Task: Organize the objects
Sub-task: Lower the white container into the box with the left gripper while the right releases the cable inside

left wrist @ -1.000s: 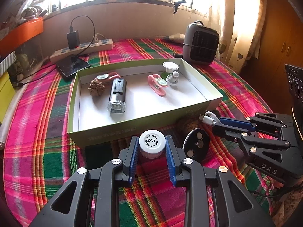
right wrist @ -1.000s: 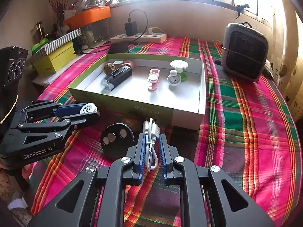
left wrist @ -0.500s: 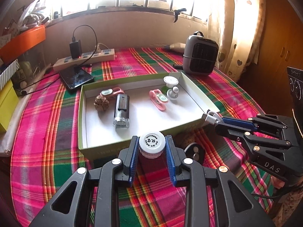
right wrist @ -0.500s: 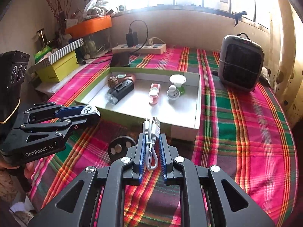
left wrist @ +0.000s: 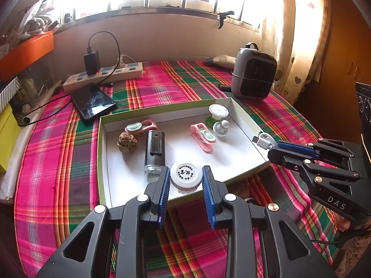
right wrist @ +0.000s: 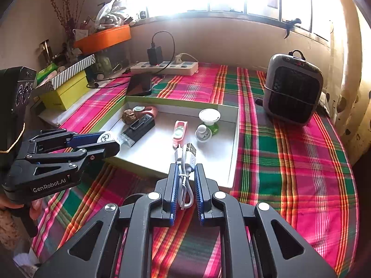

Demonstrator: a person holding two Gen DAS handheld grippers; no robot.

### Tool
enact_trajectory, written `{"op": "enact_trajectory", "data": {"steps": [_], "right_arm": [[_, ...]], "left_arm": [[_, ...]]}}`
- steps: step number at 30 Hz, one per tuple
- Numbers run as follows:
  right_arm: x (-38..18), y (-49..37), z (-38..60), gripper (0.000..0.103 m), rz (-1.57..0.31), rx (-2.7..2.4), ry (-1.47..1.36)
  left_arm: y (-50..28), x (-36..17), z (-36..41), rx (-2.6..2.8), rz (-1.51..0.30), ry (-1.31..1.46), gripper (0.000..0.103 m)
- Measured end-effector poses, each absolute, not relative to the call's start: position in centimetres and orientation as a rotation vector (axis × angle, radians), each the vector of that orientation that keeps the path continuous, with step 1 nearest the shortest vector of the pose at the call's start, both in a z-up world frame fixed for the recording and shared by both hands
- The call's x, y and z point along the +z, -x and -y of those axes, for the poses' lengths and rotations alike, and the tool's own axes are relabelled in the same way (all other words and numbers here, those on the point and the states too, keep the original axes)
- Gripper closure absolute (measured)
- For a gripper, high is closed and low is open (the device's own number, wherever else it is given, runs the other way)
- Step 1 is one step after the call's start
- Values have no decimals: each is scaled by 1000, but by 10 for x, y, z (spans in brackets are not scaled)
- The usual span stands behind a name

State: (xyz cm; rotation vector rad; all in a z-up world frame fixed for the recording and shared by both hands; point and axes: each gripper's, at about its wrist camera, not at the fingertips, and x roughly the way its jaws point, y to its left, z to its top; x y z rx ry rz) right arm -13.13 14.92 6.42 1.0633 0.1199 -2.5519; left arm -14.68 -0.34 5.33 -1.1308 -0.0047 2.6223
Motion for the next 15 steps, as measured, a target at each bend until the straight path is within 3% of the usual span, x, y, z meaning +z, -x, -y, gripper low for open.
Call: {"op": "enact_trajectory", "data": {"steps": [15], "right_arm": [[47,178,-147,89,-153,-2552,-1154]], "left_arm": [[194,34,3,2590,55,1218,77]]}}
